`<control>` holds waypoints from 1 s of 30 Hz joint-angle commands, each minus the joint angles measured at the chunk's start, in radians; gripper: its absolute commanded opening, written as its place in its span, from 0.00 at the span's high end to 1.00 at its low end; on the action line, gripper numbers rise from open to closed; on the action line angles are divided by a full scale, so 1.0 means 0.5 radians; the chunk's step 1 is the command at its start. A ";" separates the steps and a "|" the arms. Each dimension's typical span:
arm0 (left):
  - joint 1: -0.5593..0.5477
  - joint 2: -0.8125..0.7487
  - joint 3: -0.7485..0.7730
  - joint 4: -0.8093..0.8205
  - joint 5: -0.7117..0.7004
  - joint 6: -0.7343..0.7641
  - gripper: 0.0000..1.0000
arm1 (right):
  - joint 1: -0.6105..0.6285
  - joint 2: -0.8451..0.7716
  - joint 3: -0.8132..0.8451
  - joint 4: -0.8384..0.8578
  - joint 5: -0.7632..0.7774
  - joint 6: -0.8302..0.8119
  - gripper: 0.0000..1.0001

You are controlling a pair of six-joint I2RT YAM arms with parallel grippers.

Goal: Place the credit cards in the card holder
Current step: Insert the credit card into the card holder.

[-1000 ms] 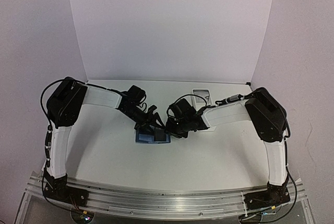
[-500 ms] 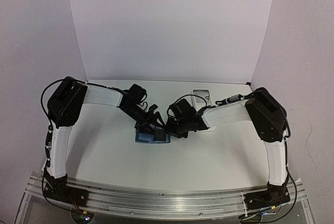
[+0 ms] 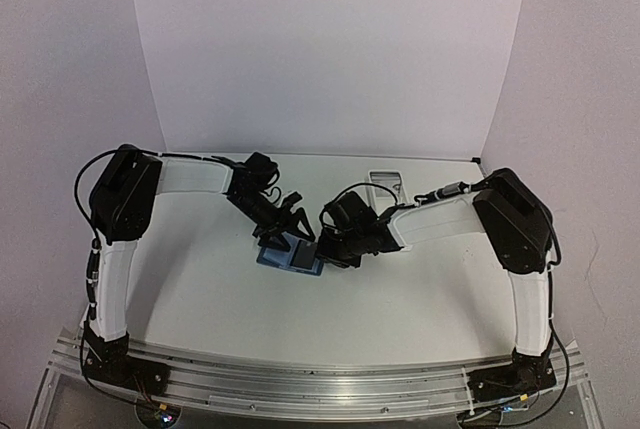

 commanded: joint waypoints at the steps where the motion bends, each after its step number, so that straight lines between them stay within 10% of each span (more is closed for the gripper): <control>1: 0.013 -0.231 0.103 -0.024 0.015 0.156 0.10 | 0.012 -0.160 0.041 -0.028 0.026 -0.075 0.70; 9: 0.115 -0.577 -0.176 0.352 0.049 0.159 0.10 | -0.025 -0.309 0.235 -0.029 0.056 -0.550 0.46; 14: 0.233 -0.694 -0.394 0.478 -0.111 0.092 0.09 | -0.151 -0.458 0.361 -0.043 0.083 -1.039 0.03; 20: 0.285 -0.797 -0.594 0.569 -0.240 0.080 0.09 | -0.514 -0.641 0.407 -0.071 0.115 -1.625 0.02; 30: 0.285 -0.905 -0.803 0.600 -0.240 0.315 0.44 | -0.887 -0.296 0.665 -0.099 0.228 -3.241 0.02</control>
